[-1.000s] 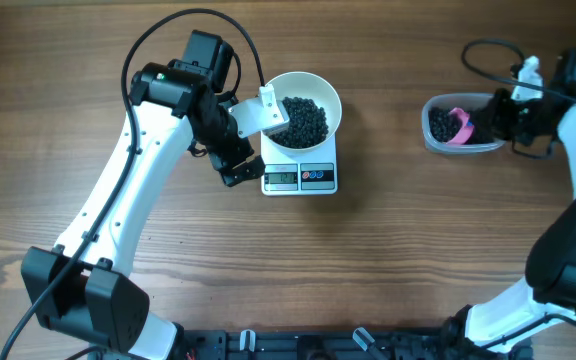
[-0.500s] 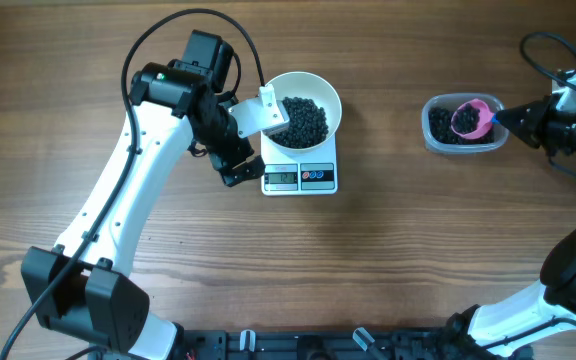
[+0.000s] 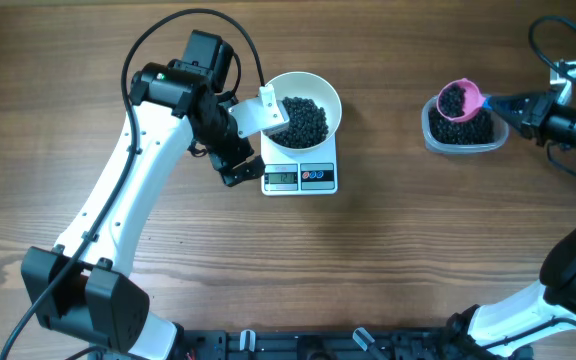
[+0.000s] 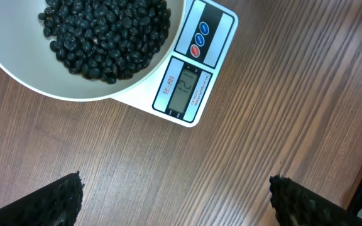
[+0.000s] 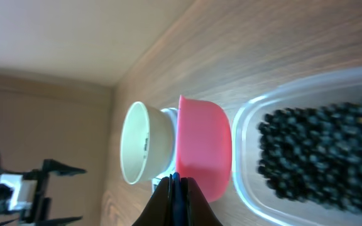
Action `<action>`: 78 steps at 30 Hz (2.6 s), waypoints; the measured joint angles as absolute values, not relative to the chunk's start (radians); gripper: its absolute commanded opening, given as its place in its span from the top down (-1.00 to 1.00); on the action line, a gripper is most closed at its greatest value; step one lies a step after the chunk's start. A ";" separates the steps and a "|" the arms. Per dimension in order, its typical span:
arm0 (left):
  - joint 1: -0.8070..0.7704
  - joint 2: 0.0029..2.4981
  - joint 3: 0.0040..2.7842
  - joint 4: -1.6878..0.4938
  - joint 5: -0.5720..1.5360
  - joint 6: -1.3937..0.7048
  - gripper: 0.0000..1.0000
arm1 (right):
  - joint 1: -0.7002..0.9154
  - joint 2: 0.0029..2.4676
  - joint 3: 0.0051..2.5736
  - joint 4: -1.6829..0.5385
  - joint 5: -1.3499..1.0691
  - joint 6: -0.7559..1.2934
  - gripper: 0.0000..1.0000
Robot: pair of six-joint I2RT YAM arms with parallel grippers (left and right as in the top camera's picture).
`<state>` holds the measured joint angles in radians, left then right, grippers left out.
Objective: Scoop item into bowl and weigh 150g on scale
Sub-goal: 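Lift the filled scoop out of the bean tub, then carry the scoop left over the white bowl, then tilt the scoop to pour beans into the white bowl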
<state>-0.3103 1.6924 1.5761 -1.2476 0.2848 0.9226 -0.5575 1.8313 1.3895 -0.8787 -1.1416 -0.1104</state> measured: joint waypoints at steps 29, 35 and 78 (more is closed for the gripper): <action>-0.310 1.692 1.576 -1.248 0.285 0.923 -1.00 | 0.060 1.590 1.382 -0.536 -0.900 -0.068 0.91; -0.310 1.692 1.576 -1.247 0.285 0.923 -1.00 | 0.230 1.538 1.382 -0.530 -0.592 -0.142 0.91; -0.310 1.692 1.576 -1.247 0.285 0.923 -1.00 | 0.432 1.462 1.382 -0.564 -0.095 -0.376 0.91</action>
